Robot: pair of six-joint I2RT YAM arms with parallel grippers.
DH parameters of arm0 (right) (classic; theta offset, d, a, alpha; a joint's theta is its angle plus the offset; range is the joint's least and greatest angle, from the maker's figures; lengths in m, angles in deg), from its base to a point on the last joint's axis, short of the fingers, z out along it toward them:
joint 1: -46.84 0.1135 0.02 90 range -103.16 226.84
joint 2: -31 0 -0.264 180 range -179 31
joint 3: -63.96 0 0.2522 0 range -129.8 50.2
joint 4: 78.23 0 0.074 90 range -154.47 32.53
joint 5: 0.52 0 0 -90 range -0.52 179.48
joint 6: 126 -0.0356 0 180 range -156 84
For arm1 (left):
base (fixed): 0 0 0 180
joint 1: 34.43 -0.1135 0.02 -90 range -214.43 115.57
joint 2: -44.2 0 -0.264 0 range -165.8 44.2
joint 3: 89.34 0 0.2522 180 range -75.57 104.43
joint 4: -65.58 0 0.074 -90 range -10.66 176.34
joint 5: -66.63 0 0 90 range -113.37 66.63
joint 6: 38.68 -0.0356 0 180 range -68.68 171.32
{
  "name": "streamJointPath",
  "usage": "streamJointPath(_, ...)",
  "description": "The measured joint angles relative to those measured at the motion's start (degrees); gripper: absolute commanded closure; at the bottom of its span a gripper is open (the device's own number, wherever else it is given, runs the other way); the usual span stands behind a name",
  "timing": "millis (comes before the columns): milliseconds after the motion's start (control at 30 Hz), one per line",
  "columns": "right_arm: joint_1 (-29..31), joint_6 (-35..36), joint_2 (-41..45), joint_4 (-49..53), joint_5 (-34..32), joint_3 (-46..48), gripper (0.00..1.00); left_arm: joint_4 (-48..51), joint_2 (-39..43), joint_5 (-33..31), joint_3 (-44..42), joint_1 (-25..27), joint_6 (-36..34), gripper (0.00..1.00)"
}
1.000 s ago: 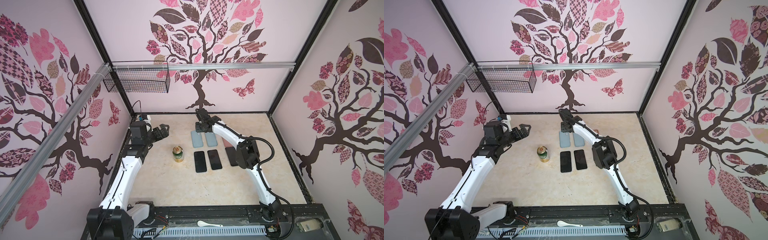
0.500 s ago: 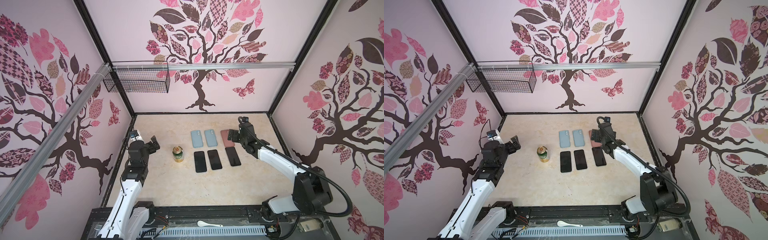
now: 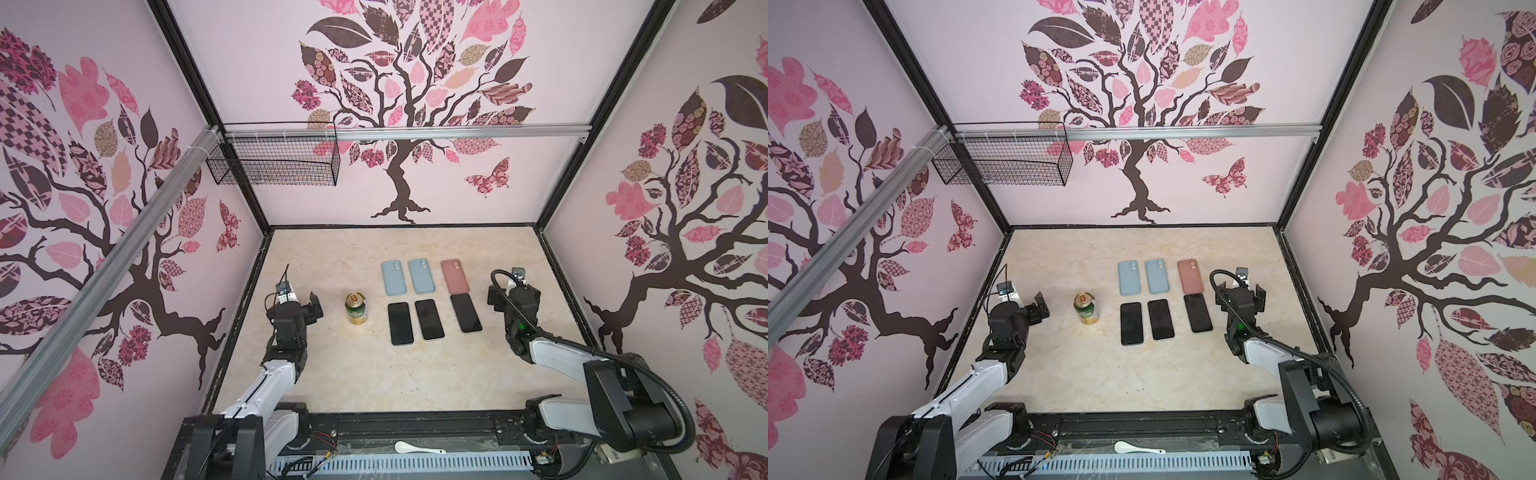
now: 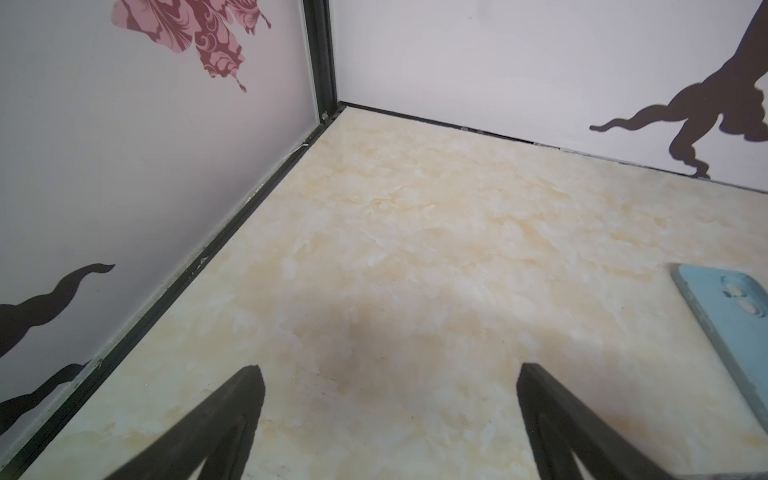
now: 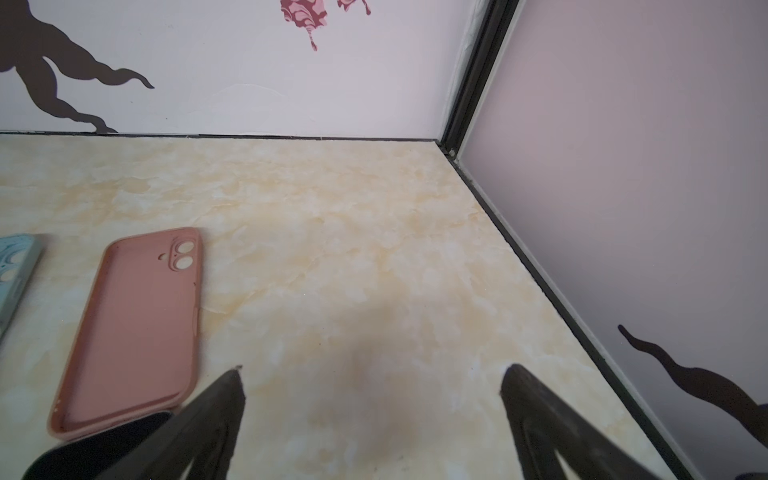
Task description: Take the phone out of the phone case
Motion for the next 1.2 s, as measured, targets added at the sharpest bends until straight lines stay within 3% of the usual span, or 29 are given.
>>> streamJointPath(167,-0.2,-0.3,-4.9,-5.9,3.1,0.4,0.01,-11.0,-8.0,1.3,-1.8,0.0,-4.0,0.02)
streamJointPath(367,-0.4,-0.2,-8.2,-18.6,5.2,7.3,0.01,-24.7,-16.7,6.8,-1.9,-0.9,-6.6,0.02)
streamJointPath(500,-0.9,-0.4,-8.9,-23.6,6.0,9.8,0.01,-29.5,-24.2,9.6,-1.7,-1.6,-6.9,0.02)
streamJointPath(733,-2.0,-0.4,-12.9,-33.7,9.0,12.3,0.01,-26.3,-27.3,13.2,4.3,-3.3,-6.6,0.02)
streamJointPath(1000,-7.8,-3.2,-13.3,-26.7,16.0,5.8,0.01,-24.6,-27.2,14.6,5.4,-4.4,-6.3,0.02)
streamJointPath(1200,-7.9,-4.0,-13.3,-24.6,18.1,5.7,0.01,-23.7,-27.2,14.6,5.4,-4.4,-6.3,0.02)
